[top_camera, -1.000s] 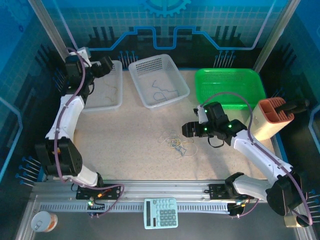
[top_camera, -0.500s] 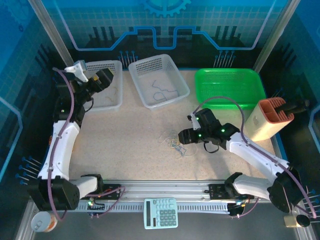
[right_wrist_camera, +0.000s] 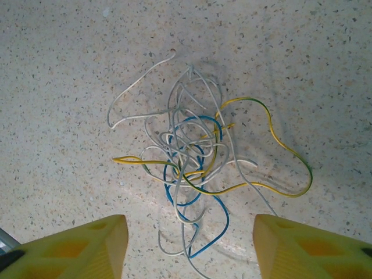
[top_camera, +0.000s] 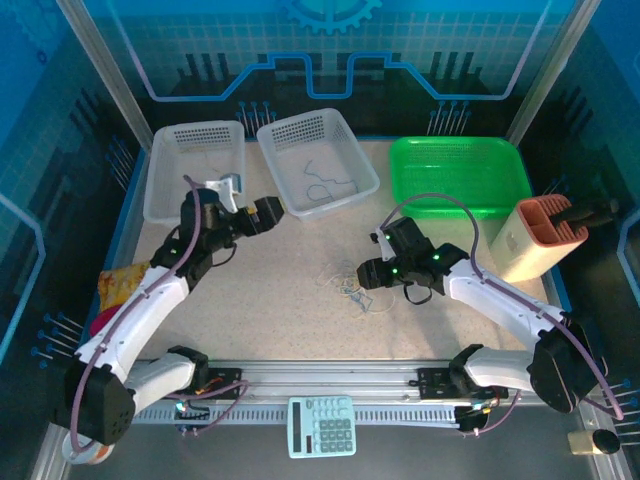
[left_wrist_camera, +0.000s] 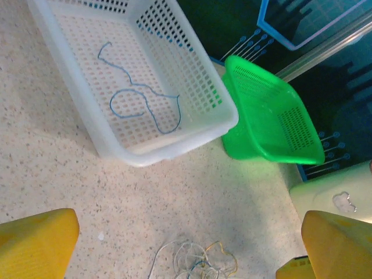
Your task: Untangle the cables
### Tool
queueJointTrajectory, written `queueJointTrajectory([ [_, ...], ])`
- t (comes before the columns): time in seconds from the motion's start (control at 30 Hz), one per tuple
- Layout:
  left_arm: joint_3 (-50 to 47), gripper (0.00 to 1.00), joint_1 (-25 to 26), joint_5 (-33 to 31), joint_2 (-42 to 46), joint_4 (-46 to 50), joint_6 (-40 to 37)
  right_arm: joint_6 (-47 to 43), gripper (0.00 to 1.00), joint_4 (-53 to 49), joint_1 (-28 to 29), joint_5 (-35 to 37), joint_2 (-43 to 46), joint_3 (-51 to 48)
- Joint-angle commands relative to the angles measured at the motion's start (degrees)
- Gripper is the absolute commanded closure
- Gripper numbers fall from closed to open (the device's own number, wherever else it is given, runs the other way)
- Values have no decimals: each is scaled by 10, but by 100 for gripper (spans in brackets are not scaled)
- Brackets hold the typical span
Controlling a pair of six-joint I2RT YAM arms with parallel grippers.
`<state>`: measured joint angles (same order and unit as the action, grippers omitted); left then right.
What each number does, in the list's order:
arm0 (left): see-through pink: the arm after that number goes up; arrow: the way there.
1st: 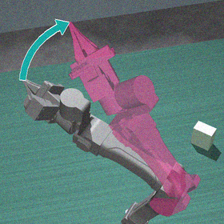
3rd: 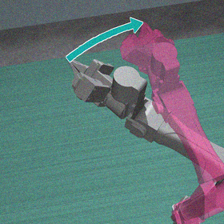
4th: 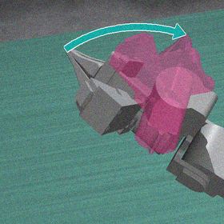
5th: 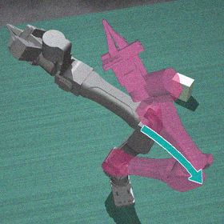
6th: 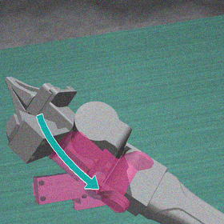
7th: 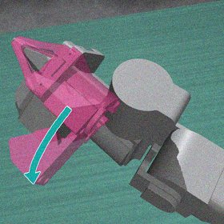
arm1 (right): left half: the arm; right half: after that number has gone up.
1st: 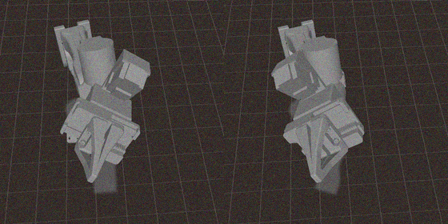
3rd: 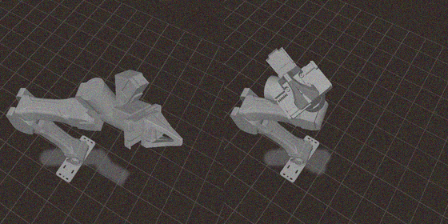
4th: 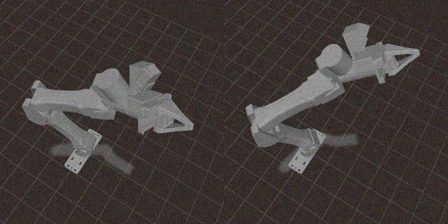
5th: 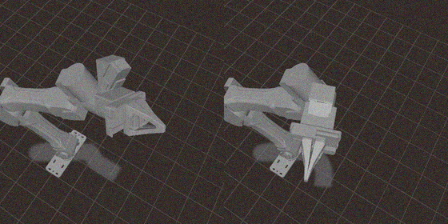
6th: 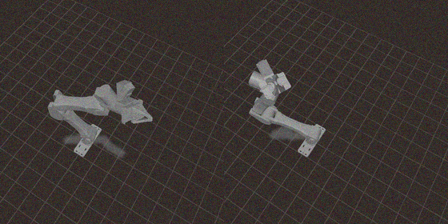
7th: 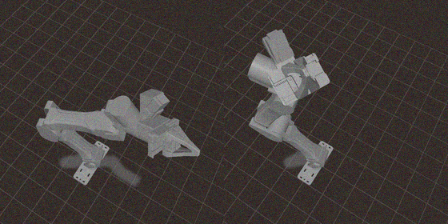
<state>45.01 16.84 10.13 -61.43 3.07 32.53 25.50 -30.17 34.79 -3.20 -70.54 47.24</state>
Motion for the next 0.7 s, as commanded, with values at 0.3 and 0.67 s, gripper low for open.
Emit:
queueJointTrajectory([
  [0.3,-53,1,110,-85,-72,-45,127,4,41,18,41,12,-71,6],
  [0.67,-88,1,209,-177,-55,-7,368,-2,32,3,41,35,-35,18],
])
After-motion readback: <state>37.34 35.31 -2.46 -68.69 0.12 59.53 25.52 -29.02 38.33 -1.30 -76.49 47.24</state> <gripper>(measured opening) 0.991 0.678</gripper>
